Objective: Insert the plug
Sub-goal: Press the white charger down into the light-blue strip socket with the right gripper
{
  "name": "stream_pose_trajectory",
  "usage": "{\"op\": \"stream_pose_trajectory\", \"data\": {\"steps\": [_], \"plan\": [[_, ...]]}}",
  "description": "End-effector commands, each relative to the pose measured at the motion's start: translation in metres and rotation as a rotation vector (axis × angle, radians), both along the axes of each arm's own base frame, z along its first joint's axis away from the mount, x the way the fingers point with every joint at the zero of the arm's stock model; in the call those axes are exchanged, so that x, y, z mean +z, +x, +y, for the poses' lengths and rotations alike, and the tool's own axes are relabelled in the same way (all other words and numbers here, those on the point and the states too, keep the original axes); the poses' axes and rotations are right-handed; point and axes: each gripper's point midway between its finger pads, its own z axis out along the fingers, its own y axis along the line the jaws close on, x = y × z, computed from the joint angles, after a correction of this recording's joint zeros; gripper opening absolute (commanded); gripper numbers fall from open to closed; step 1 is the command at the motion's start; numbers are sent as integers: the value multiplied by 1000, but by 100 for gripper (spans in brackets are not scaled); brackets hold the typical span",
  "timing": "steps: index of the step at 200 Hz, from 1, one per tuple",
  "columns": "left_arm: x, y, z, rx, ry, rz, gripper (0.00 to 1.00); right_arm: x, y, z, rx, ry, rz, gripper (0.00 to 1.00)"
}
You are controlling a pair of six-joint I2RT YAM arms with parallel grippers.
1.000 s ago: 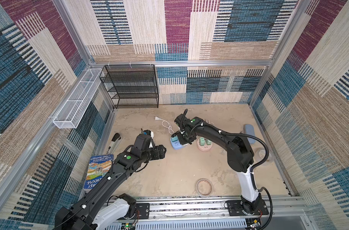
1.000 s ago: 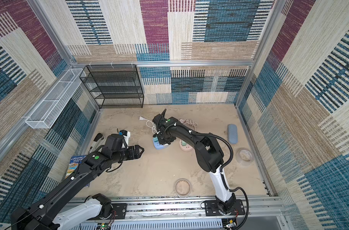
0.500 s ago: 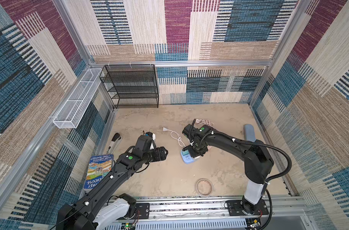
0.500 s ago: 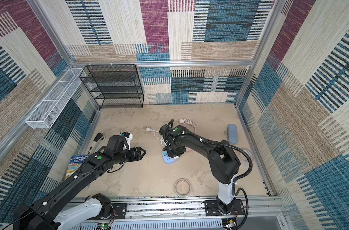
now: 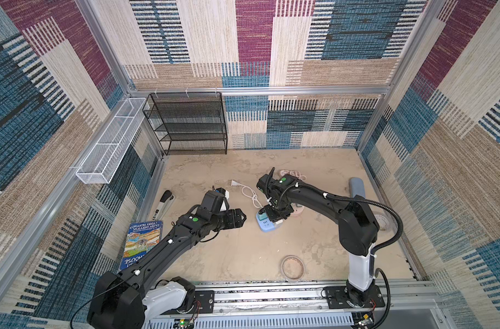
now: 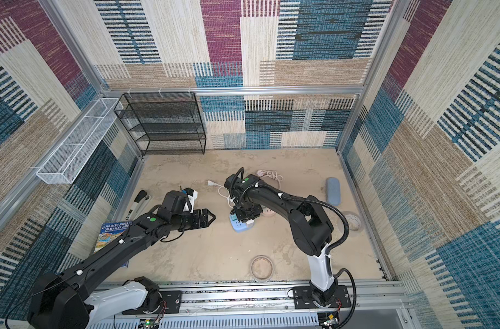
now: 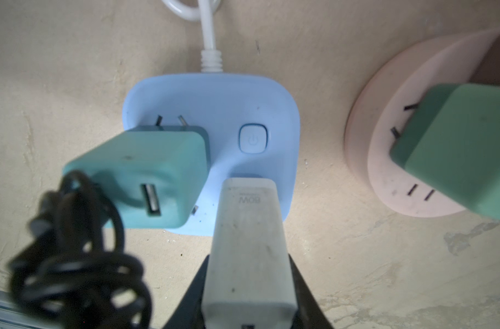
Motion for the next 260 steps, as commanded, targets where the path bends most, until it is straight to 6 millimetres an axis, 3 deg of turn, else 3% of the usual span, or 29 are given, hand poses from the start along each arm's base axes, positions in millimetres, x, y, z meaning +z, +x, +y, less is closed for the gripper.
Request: {"op": "stream_pose_trajectory", "data": {"steps": [1, 50, 141, 219, 260], "plan": [[4, 10, -5, -26, 11, -39, 84, -8, 2, 10, 28, 27, 25, 0], [-11, 32, -22, -47, 18, -3, 85, -26, 0, 11, 45, 19, 71, 0], [-24, 28, -20, -46, 41, 16, 84, -87, -12, 8, 26, 7, 162, 0], [2, 30, -7, -9, 87, -44, 84, -72, 30, 35, -124, 120, 28, 0], [7, 24, -4, -16, 94, -37, 84, -54, 66, 60, -173, 217, -16, 0]]}}
